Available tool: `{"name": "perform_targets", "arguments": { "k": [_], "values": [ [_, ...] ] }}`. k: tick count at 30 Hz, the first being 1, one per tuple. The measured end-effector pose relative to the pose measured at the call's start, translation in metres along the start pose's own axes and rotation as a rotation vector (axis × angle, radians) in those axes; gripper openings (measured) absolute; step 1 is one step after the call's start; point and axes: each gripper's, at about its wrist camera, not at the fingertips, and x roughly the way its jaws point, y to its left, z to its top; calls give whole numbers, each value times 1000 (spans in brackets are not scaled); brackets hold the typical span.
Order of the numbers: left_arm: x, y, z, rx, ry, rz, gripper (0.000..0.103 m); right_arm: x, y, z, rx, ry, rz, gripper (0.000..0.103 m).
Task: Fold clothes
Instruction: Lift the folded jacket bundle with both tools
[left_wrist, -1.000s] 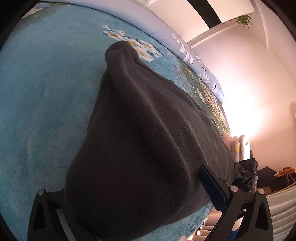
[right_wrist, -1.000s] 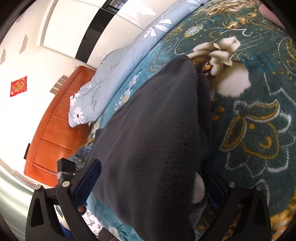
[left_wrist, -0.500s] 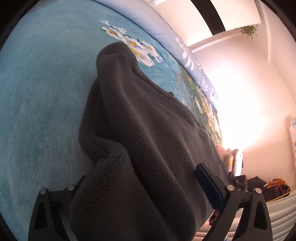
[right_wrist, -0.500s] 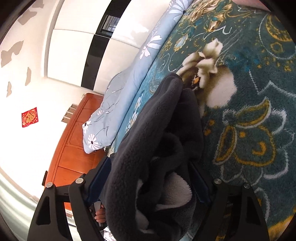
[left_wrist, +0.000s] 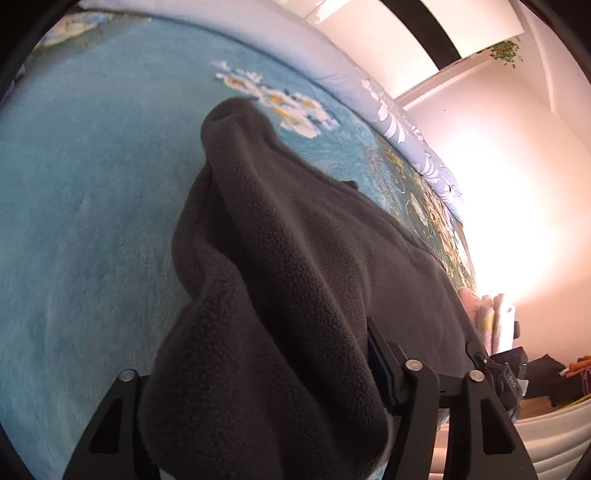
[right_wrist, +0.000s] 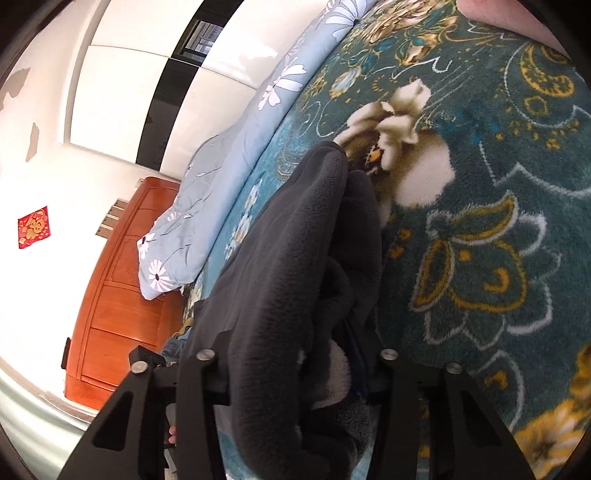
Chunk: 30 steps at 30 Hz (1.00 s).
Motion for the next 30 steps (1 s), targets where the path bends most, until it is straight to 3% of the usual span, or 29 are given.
{"name": "perform_targets", "arguments": {
  "k": [7, 12, 20, 24, 30],
  "values": [
    [-42, -35, -52, 151, -78, 38, 55, -37, 21, -19, -67, 5, 13, 42],
    [-60, -63, -69, 249, -108, 39, 52, -64, 39, -37, -141, 15, 12, 41],
    [-95, -92, -98, 309, -145, -18, 51, -103, 76, -52, -280, 26, 21, 40],
    [-103, -112, -101, 326, -147, -43, 50, -119, 83, -46, -308, 30, 30, 40],
    [-92, -175, -84, 370, -153, -82, 50, -157, 85, -4, -296, 1, 80, 40]
  ]
}}
